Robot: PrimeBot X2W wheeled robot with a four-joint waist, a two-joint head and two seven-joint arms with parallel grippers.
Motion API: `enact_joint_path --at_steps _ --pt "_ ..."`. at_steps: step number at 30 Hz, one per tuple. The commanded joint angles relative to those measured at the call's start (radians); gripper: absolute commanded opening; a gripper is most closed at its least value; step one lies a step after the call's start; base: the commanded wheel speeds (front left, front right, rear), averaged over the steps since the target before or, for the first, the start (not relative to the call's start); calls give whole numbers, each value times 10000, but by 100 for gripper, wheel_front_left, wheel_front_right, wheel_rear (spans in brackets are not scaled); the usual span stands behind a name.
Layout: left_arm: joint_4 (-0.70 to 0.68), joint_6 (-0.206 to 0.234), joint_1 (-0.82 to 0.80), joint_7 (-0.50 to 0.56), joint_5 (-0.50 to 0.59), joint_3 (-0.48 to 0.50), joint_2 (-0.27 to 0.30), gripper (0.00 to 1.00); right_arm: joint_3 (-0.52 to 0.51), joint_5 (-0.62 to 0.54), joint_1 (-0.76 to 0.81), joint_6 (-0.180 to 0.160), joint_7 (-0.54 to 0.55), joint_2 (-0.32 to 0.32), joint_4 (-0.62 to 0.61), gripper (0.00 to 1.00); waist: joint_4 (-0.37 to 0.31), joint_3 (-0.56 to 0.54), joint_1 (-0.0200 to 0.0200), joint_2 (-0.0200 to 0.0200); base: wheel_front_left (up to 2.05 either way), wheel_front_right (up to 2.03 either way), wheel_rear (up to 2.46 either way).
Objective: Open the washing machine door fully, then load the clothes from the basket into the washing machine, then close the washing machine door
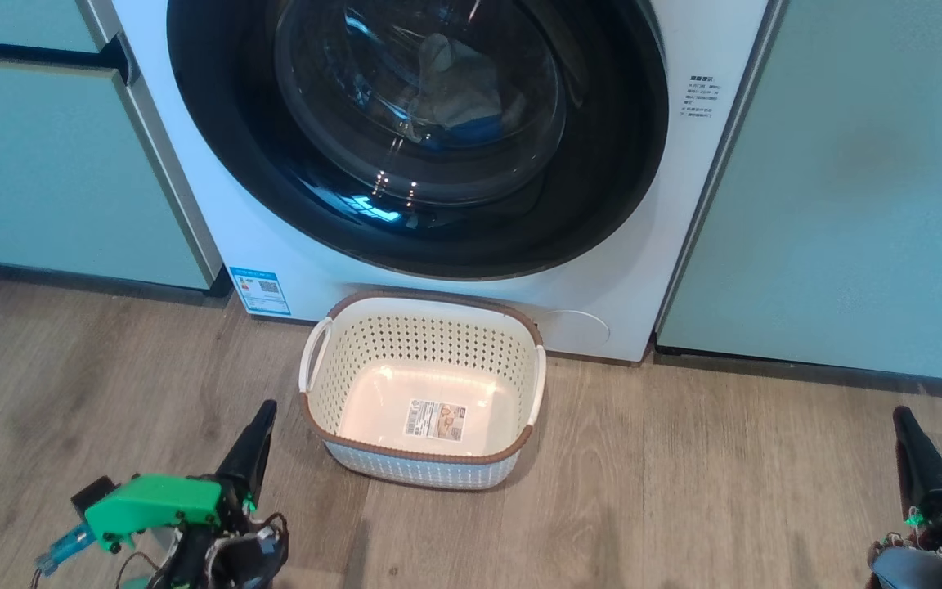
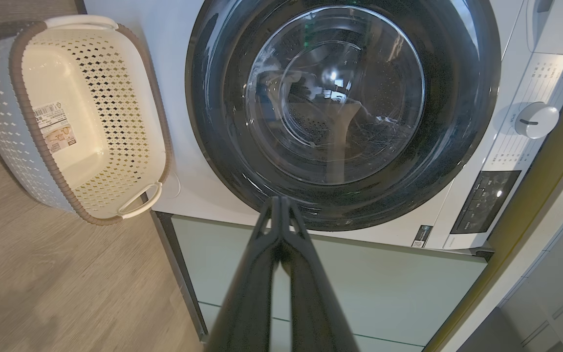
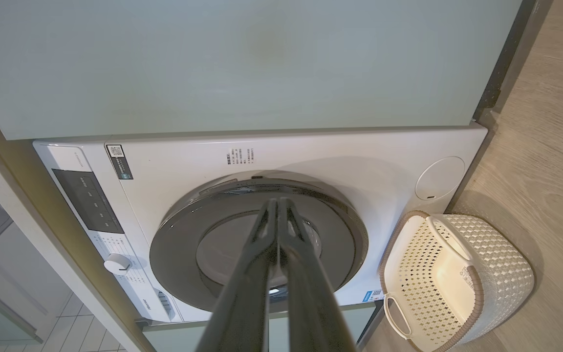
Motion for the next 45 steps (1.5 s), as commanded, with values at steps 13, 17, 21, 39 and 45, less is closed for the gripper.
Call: enact_joint_path --at_steps 13,17,21,39,45 --pt "-354 -16 -564 63 -47 340 60 0 155 72 -550 -29 54 -45 -371 0 -1 0 0 0 0 0 0" --pt "-354 -16 -564 63 -47 340 60 0 155 72 -550 -29 54 -45 -371 0 -1 0 0 0 0 0 0" --pt "-354 -16 -564 63 -47 339 60 0 155 72 -550 -29 54 -45 -371 0 -1 0 0 0 0 0 0" --pt "-354 -16 -564 62 -48 339 60 0 155 72 -550 -29 54 -45 -371 0 -1 0 0 0 0 0 0" --pt "-354 -16 -564 62 -48 339 60 0 156 72 -550 -29 54 -45 -371 0 -1 0 0 0 0 0 0"
